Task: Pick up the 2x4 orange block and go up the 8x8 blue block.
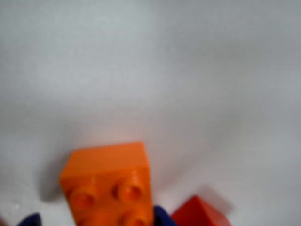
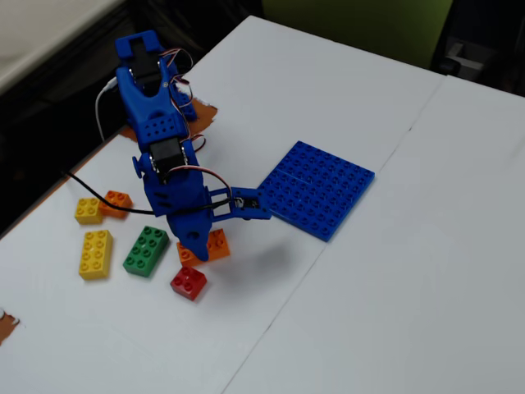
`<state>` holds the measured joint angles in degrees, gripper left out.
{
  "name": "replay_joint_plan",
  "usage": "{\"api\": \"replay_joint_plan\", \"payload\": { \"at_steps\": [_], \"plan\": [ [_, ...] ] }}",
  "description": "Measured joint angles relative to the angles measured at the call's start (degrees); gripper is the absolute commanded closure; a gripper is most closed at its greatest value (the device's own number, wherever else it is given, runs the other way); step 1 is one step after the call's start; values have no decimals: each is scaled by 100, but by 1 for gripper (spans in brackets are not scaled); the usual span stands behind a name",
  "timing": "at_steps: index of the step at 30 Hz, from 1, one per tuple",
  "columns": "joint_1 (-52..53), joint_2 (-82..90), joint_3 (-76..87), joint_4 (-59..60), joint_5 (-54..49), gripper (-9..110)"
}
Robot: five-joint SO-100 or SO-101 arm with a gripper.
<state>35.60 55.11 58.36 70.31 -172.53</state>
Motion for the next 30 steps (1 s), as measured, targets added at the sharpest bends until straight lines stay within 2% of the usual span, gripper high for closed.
{"api": "replay_joint_plan", "payload": {
  "at_steps": [7,15,19,25,30],
  "plan": [
    [-44,-26,0,0,158,98],
    [-79,-26,-18,79,387,100],
    [-62,272,-18,923,756,101],
    [53,1679,18,2646,1573,101],
    [-229,3226,923,2892,2470,101]
  ]
}}
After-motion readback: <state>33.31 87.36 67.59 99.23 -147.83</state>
